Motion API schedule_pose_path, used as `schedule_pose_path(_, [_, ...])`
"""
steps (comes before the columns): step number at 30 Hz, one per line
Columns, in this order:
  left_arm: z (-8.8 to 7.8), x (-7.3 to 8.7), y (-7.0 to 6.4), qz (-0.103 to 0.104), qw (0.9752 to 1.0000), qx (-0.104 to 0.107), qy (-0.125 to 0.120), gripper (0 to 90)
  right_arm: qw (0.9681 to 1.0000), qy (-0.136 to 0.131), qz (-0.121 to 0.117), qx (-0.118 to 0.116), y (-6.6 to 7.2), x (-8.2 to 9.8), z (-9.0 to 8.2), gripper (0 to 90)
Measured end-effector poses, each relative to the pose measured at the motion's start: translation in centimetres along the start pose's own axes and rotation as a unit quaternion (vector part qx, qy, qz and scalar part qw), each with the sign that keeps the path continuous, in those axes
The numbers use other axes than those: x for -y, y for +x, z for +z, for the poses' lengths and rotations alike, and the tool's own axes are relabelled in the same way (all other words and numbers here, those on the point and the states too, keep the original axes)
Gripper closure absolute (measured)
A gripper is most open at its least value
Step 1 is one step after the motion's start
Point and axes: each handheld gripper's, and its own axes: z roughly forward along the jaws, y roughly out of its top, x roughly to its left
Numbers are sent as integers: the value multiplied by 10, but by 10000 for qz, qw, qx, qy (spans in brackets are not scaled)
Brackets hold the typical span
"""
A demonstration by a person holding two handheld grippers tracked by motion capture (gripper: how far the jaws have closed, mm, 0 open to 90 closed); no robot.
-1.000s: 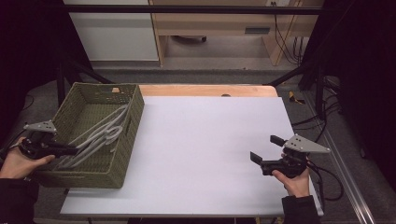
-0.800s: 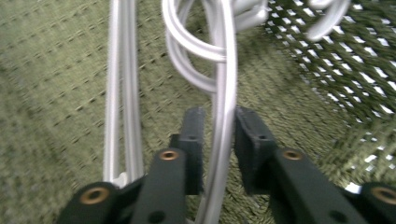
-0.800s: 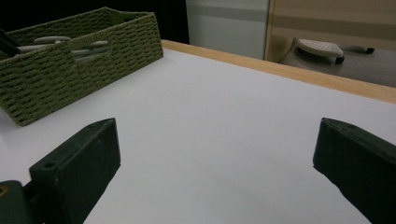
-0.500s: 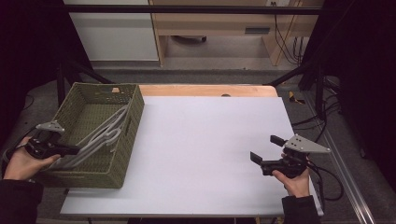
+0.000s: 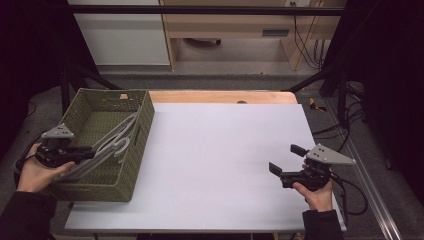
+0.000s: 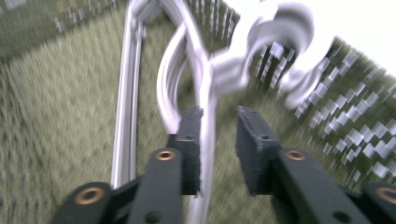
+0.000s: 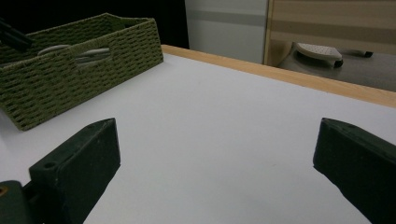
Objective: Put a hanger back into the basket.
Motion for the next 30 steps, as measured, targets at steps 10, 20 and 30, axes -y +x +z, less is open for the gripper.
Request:
schedule_pose_path(10, [-8,-18,-40,-201,9899,49,-1400,455,10000,-48,30,17,0,0,-1,8])
schedule_pose_path(20, [3,-26,-88,-252,9756,230,-2169,277,9999,-97,26,35,0,-1,-2,7])
schedule_pose_path(30, [29,-25,-128,-434,9669,277,-2500,145,9998,-164,43,65,-1,-1,-5,5])
